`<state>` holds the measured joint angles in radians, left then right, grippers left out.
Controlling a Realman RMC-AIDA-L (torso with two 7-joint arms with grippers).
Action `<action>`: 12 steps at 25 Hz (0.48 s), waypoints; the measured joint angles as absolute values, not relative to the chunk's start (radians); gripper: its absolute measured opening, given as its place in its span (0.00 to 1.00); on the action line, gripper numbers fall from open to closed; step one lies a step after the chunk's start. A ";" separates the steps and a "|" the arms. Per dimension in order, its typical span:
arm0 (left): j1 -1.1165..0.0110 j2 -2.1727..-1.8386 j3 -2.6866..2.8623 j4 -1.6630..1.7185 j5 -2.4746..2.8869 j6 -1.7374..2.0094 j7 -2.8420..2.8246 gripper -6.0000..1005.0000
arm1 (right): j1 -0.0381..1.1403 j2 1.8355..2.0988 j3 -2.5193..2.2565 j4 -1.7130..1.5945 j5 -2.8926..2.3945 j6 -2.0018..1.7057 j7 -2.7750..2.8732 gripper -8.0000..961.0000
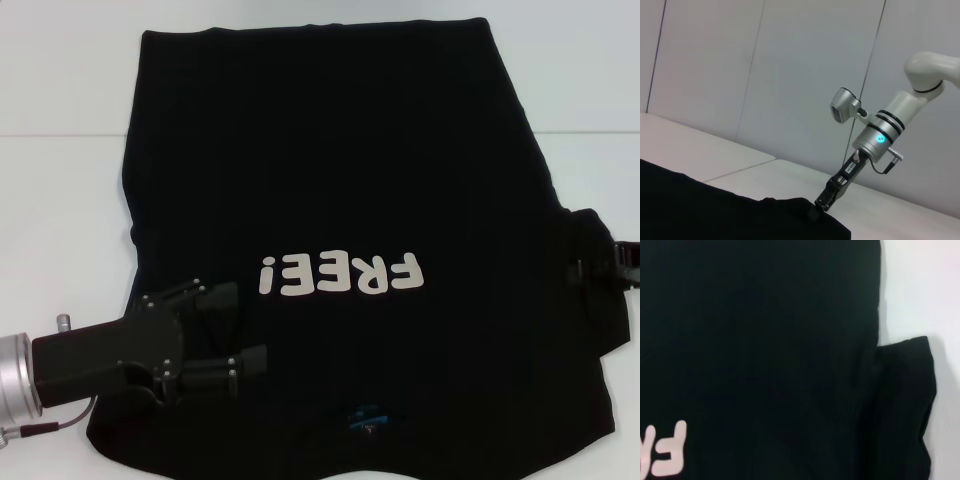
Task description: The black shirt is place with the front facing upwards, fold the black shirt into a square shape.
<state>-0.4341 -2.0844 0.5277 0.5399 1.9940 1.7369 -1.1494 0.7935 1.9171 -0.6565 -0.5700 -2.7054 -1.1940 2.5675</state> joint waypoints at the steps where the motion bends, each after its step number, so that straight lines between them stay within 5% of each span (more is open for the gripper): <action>1: -0.434 -2.084 0.527 0.540 1.994 1.737 -1.149 0.93 | 0.792 1.917 -0.663 -0.572 -2.708 -1.193 2.567 0.76; 4: -0.434 -2.084 0.526 0.540 1.994 1.736 -1.149 0.93 | 0.789 1.917 -0.676 -0.581 -2.708 -1.190 2.567 0.73; 12: -0.434 -2.085 0.523 0.540 1.994 1.739 -1.149 0.93 | 0.786 1.916 -0.682 -0.583 -2.708 -1.183 2.566 0.43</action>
<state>-0.4340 -2.0845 0.5228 0.5399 1.9941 1.7388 -1.1495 0.7858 1.9158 -0.6821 -0.5826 -2.7078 -1.1833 2.5663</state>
